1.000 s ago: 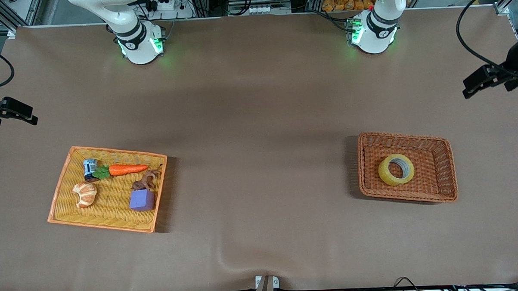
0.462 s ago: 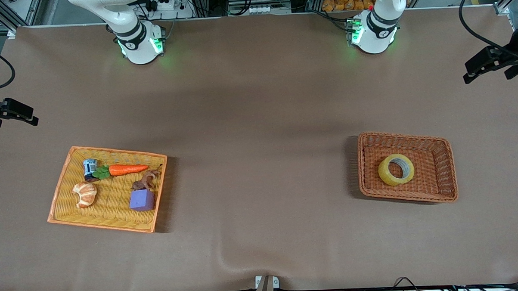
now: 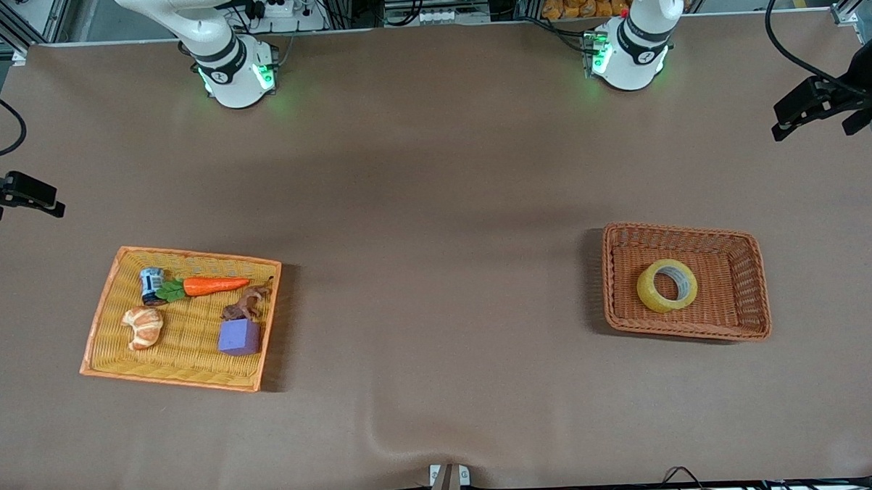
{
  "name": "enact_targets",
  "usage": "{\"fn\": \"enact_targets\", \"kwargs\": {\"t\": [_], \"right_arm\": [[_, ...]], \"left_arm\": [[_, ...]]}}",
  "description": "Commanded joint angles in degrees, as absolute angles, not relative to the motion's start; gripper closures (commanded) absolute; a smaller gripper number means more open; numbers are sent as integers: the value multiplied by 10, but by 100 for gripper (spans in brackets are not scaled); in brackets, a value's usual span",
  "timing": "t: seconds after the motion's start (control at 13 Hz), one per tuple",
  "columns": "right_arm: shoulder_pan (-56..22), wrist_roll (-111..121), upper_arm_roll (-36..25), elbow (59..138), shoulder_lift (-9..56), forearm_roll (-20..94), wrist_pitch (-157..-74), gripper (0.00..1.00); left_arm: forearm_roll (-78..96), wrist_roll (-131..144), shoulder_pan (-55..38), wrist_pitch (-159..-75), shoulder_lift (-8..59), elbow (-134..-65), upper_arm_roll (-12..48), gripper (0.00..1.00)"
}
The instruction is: Transfer tape with both arms
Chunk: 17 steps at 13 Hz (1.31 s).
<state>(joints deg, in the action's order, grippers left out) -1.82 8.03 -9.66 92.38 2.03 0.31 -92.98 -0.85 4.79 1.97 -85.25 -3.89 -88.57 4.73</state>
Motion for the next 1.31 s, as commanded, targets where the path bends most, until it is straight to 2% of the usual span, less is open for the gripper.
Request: {"fn": "enact_targets", "kwargs": {"t": [0.0, 1.23], "right_arm": [[-11, 81, -92, 909, 27, 5, -932, 0], [-14, 81, -92, 910, 30, 6, -926, 0]], "left_arm": [[-20, 40, 13, -852, -42, -884, 41, 0], [-21, 62, 11, -843, -41, -889, 46, 0]]}}
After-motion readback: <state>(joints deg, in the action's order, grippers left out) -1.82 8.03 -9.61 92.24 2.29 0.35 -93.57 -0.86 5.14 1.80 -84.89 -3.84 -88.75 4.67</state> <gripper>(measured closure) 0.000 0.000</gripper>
